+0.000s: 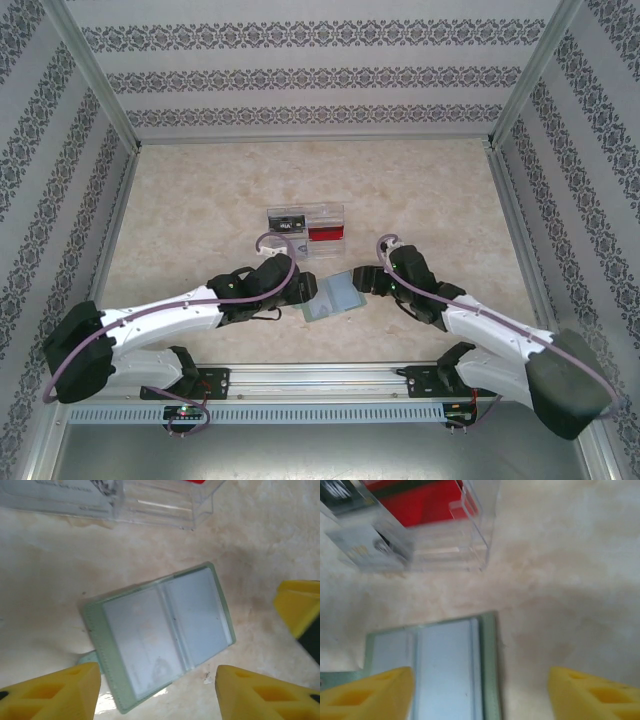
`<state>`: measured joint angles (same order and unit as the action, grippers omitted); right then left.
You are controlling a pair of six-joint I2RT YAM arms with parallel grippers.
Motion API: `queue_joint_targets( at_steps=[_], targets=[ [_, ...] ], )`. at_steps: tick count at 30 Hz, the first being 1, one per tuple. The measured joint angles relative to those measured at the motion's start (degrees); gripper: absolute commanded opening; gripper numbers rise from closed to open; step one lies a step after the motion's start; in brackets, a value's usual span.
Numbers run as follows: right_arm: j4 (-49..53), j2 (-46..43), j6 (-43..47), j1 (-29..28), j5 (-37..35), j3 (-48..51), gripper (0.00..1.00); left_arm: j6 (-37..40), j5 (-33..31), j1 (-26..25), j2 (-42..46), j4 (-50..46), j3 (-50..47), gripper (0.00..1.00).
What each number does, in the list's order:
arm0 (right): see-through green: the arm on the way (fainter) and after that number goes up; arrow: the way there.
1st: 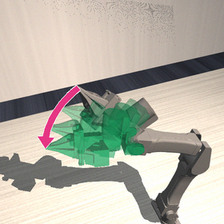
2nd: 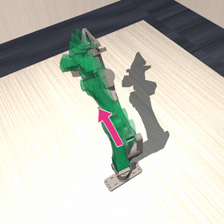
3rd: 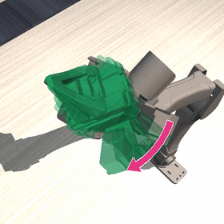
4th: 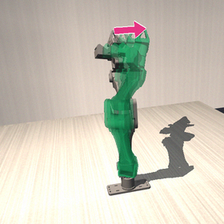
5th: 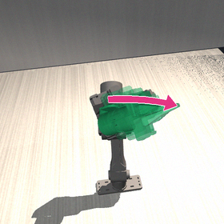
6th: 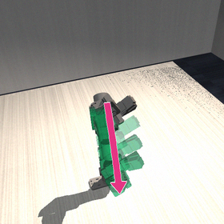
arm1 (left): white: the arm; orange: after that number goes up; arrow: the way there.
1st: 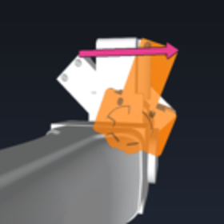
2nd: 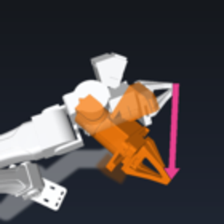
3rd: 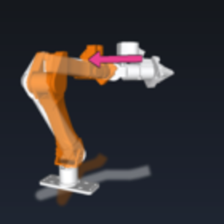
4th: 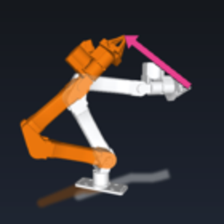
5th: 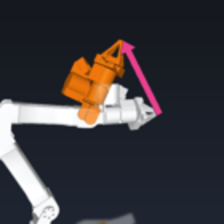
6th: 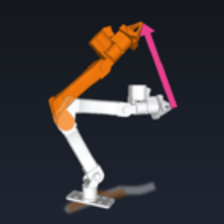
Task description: Take the credit cards out of the card holder
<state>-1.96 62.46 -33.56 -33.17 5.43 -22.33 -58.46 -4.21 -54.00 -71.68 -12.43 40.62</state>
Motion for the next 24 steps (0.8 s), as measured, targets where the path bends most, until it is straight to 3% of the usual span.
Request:
queue_joint_targets(
  at_steps=[2,7,14,24],
  targets=[
    [-0.2,2.2,-1.0,0.0,0.2,0.0,0.54,-0.6,0.7,-0.5,-1.7,1.3,0.0,0.57],
    [-1.7,6.1,-2.6,-0.2,0.8,0.0,0.34,-2.3,1.2,-1.2,-5.4,3.1,0.0,0.57],
    [-3.4,12.5,-2.9,-2.6,2.0,-0.1,0.32,-4.6,1.2,-1.2,-9.1,5.9,0.0,0.56],
    [-4.4,14.1,-4.1,-4.7,0.4,-1.1,0.27,-6.6,0.0,-1.2,-13.1,5.2,0.0,0.51]
  ],
)
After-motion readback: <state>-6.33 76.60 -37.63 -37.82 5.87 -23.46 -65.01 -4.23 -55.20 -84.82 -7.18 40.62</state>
